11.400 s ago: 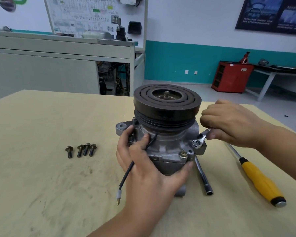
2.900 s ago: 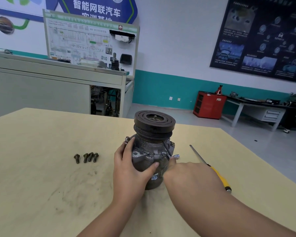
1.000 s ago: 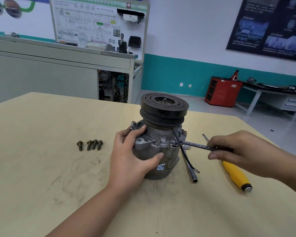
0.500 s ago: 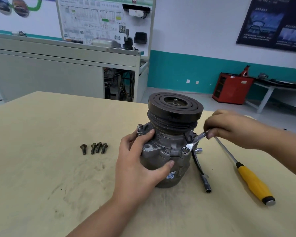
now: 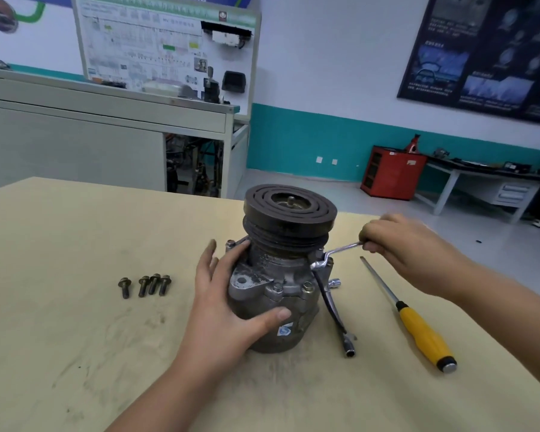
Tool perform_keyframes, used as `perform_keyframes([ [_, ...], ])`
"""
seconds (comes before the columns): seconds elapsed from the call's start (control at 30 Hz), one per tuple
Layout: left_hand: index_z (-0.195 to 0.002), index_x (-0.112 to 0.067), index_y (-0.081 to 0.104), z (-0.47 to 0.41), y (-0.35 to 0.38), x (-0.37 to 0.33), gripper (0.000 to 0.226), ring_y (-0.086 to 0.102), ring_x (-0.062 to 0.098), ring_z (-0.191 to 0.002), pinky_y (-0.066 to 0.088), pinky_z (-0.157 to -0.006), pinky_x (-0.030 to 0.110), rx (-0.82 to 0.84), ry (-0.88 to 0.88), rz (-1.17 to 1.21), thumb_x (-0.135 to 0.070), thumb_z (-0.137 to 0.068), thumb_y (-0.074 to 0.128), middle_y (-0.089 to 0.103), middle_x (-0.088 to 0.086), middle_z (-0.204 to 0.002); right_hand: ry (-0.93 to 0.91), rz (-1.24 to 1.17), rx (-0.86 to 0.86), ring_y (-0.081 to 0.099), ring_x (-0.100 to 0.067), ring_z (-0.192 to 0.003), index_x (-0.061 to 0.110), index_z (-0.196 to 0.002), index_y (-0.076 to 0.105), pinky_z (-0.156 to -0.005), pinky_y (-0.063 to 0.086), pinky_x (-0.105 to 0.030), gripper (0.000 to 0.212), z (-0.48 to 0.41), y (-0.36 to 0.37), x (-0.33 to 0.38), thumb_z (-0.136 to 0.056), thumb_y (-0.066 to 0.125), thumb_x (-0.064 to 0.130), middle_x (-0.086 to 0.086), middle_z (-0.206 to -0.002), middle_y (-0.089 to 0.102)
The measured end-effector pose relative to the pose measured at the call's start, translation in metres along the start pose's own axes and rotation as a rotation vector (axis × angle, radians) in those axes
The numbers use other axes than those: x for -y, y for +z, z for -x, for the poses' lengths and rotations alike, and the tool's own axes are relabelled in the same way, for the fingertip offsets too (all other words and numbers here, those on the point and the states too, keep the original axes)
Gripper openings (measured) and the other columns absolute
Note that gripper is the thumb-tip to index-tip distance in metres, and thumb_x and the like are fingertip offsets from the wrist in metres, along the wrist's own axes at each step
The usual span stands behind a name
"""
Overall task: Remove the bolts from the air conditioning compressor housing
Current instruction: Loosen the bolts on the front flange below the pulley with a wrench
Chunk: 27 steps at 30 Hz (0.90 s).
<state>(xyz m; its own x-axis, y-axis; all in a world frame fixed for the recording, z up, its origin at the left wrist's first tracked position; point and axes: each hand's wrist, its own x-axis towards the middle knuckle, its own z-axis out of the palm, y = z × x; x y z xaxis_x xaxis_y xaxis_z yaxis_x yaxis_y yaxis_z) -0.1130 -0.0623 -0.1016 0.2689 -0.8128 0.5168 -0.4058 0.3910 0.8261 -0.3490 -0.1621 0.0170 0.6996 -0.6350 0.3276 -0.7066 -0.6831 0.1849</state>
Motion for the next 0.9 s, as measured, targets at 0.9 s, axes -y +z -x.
perform_keyframes([
  [0.9,-0.141,-0.034,0.030,0.023,0.043,-0.025,0.091,0.030,0.020,-0.135,0.023,-0.107,0.021,-0.230,-0.082,-0.146,-0.033,-0.068,0.083,0.016,0.000,-0.147,0.037,0.307,0.065,0.042,-0.014,-0.024,0.020,-0.057,0.028,-0.057,-0.010,-0.019,0.048,0.071,-0.072,0.147,-0.029,0.065,0.007,-0.001,-0.031,0.038],
])
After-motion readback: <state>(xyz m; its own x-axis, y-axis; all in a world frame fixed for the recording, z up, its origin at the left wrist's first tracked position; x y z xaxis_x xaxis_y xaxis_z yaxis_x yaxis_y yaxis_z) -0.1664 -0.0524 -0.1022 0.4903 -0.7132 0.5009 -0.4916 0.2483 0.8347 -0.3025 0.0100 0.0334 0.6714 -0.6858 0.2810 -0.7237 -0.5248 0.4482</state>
